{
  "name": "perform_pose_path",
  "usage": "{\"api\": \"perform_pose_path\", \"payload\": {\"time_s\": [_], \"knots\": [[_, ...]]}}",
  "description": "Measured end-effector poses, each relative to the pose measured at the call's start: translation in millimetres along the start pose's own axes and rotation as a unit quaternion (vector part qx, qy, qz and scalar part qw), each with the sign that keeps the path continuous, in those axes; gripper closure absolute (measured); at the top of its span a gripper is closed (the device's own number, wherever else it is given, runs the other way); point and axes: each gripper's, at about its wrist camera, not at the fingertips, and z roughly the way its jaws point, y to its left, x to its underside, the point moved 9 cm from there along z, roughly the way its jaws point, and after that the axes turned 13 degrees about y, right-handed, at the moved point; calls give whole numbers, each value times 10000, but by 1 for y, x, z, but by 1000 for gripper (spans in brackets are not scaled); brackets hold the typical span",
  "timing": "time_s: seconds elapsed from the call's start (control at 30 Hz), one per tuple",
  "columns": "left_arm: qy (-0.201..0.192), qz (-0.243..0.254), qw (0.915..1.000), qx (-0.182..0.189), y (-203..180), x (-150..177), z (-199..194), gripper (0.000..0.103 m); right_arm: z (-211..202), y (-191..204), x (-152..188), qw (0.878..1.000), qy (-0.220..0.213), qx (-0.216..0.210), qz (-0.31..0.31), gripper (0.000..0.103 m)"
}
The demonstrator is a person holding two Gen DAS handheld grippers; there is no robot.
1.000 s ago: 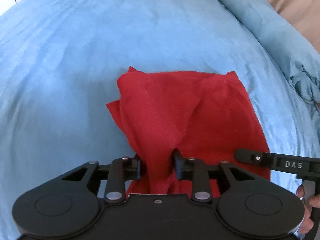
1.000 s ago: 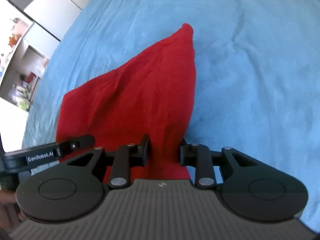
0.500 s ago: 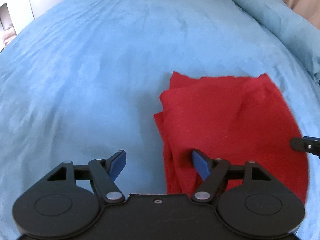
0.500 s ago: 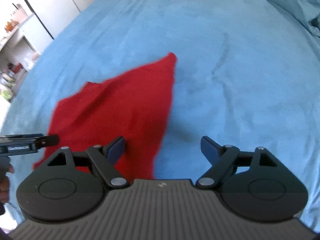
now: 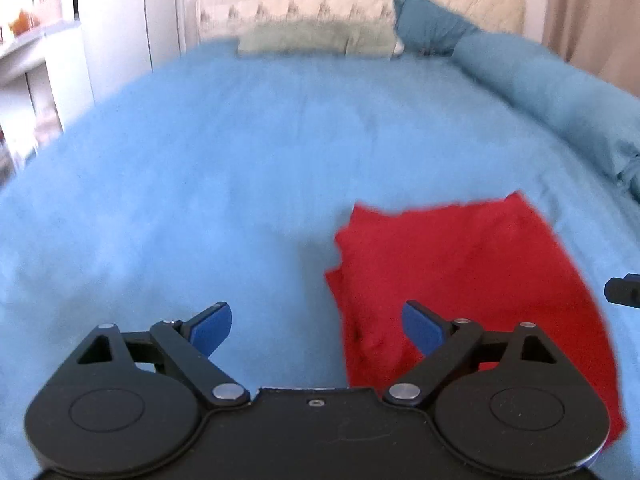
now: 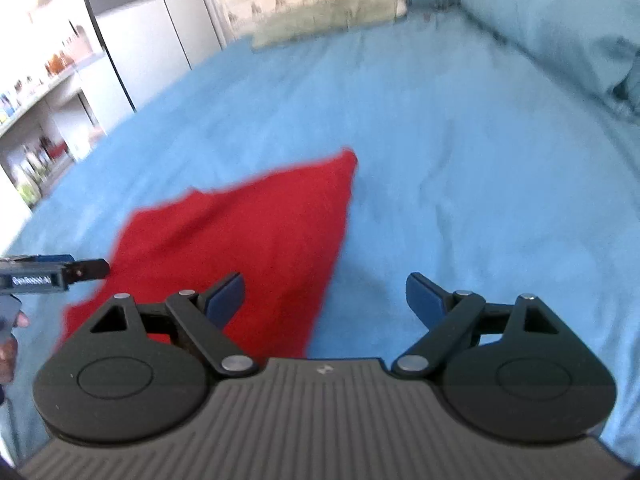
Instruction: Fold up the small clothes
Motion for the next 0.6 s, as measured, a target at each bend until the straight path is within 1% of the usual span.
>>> {"api": "perform_pose_path", "payload": {"time_s": [0.07,0.17,0.27,0.3,0.37,0.43,0.53,0.6], "knots": [[-210,3,9998,-42,-4,-2,-36,8,-34,10,0,9998,-179,72,-15,0],[-473,-47,9988,-107,-8,0,-98,6,-88,27,4,9980,-457,436,-102,0],[-826,-82,9963,-211,-11,12,-170,4,-145,47,17,9954,-598,735,-136,0],[-962,-66,9950,-256,-14,15,-191,0,-166,54,22,9940,-700,822,-154,0],[-1200,-29,9923,-313,-20,26,-232,0,-199,68,34,9924,-775,926,-254,0],[-1237,-24,9919,-282,-26,36,-257,0,-226,78,46,9919,-743,1009,-229,0],[-1087,-133,9937,-221,-32,56,-280,0,-257,90,65,9924,-689,1012,-113,0],[-939,-171,9950,-292,-35,71,-290,0,-276,98,79,9922,-647,1065,-88,0]]}}
